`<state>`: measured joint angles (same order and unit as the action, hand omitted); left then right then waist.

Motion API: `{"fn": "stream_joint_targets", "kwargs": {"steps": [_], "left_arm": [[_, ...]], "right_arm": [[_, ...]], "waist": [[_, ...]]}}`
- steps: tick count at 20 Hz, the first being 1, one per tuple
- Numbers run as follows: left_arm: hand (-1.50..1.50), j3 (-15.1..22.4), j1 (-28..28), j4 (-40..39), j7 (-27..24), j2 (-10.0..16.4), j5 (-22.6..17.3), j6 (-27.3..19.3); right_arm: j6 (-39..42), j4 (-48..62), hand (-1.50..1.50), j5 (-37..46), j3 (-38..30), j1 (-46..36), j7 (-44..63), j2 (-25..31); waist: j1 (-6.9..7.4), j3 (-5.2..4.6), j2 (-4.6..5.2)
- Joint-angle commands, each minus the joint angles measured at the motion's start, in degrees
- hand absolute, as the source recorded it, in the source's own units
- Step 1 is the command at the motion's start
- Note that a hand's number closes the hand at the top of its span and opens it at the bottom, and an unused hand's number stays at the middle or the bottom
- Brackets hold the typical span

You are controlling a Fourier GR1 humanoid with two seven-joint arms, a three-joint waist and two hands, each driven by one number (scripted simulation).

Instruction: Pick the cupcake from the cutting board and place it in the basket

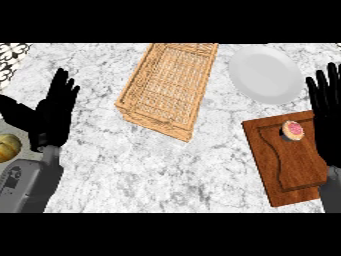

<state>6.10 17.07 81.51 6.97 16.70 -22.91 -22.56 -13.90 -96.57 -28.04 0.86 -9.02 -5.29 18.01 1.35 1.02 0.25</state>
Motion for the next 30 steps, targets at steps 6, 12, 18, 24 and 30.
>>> {"fn": "stream_joint_targets", "kwargs": {"steps": [6, 12, 18, 24, 30], "left_arm": [[0.00, 7.87, 0.71, 7.28, -5.34, 11.91, 9.81, 12.70], [0.00, 8.68, -1.60, 5.49, -7.60, 11.29, 7.70, 18.71], [0.00, 9.50, -6.02, 7.20, -9.60, 10.87, 10.57, 16.76], [0.00, 8.66, -7.73, 8.11, -9.09, 11.14, 9.77, 16.94], [0.00, 7.01, -6.34, 7.32, -9.12, 12.54, 9.39, 18.52]], "right_arm": [[15.49, 15.63, 1.50, 1.76, -7.21, 0.32, -0.58, 17.42], [8.06, 18.66, -1.50, 23.86, 9.86, -3.01, -19.86, 3.61], [-7.39, 14.94, -1.50, 36.51, 10.16, -6.41, 0.47, 8.29], [-3.09, 9.79, -1.50, 47.14, 8.84, -9.61, 19.42, 24.47], [21.28, 5.10, -1.50, 42.15, 13.21, -13.34, 35.32, 34.10]], "waist": [[-0.31, -0.73, 0.28], [0.08, -1.00, 0.15], [-0.94, -1.26, -0.61], [-2.31, -1.49, -1.28], [-2.18, -1.39, -0.99]]}}
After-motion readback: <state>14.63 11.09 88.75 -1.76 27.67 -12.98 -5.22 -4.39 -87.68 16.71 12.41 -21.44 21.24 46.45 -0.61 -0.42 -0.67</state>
